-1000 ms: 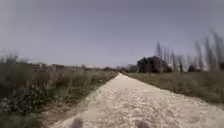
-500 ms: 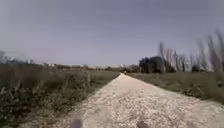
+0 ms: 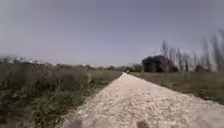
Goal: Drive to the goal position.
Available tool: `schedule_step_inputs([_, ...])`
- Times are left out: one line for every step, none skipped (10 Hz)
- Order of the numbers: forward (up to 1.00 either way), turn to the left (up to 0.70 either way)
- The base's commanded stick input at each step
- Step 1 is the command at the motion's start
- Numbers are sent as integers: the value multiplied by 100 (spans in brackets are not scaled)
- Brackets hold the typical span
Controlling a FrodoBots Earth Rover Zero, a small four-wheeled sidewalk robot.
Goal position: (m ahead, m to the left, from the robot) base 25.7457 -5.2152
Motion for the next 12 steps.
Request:
schedule_step_inputs([70, 0])
schedule_step_inputs([70, 0])
schedule_step_inputs([70, -1])
schedule_step_inputs([70, -3])
schedule_step_inputs([70, -4])
schedule_step_inputs([70, -5])
schedule_step_inputs([70, -5])
schedule_step_inputs([70, -3])
schedule_step_inputs([70, -1])
schedule_step_inputs([70, -2])
schedule_step_inputs([70, -7])
schedule_step_inputs([70, -11])
